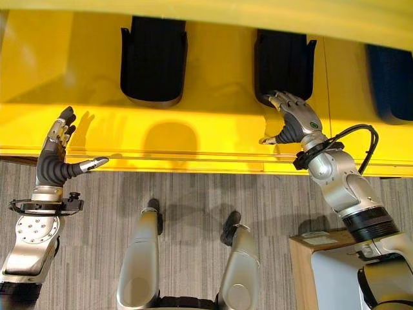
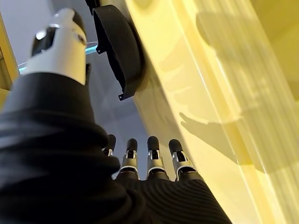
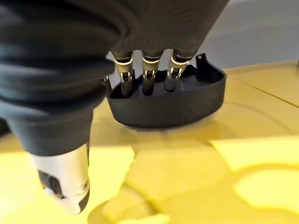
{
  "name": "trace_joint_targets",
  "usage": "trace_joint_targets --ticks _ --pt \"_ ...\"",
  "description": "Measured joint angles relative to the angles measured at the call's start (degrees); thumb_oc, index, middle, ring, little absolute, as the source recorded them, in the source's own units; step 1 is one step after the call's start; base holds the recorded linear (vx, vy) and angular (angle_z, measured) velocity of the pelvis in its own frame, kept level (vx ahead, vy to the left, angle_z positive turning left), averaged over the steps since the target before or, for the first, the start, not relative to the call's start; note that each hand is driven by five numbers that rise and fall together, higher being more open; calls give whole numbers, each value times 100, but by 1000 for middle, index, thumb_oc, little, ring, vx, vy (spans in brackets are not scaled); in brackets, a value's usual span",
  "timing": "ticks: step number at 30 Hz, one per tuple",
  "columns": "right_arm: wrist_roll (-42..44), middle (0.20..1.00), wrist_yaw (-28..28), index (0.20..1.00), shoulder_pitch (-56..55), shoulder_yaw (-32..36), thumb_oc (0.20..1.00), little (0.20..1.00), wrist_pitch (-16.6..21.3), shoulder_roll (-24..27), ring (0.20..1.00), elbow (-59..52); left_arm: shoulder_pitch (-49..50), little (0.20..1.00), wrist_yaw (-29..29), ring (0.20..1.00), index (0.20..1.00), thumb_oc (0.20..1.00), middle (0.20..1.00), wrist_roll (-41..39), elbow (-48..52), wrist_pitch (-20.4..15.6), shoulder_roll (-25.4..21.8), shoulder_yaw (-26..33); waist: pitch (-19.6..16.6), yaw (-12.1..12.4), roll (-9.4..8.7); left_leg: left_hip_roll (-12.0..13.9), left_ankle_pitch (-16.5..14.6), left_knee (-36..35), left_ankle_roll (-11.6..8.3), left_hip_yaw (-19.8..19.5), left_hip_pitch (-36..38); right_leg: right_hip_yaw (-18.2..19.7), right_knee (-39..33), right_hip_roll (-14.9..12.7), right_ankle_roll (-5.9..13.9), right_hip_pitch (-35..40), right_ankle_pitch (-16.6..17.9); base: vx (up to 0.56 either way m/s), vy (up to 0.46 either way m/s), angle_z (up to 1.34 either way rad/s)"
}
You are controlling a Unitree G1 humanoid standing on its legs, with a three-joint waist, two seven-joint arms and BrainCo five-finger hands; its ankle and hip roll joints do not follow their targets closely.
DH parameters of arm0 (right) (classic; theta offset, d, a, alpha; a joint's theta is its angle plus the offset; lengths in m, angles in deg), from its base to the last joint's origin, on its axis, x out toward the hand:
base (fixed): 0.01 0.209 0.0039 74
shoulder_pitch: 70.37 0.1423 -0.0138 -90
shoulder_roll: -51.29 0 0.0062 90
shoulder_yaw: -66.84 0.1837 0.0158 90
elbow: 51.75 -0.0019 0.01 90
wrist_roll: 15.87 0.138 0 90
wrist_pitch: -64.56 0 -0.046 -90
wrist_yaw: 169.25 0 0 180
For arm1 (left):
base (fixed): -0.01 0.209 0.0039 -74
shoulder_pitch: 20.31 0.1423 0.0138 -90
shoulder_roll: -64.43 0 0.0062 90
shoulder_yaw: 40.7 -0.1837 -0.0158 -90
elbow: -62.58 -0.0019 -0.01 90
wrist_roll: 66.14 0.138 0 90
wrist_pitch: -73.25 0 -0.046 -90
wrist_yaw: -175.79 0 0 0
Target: Move parts from the plastic box to the shelf.
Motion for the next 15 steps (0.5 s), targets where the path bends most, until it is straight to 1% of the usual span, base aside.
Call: trace_joint_targets --ticks 15 --pt "226 1000 -86 1000 -1 27 1000 1000 4 0 1000 -29 11 1000 -3 1000 1000 1000 1000 0 0 5 0 3 5 -5 4 1 -2 10 3 2 -41 4 28 -2 0 -50 -7 0 0 0"
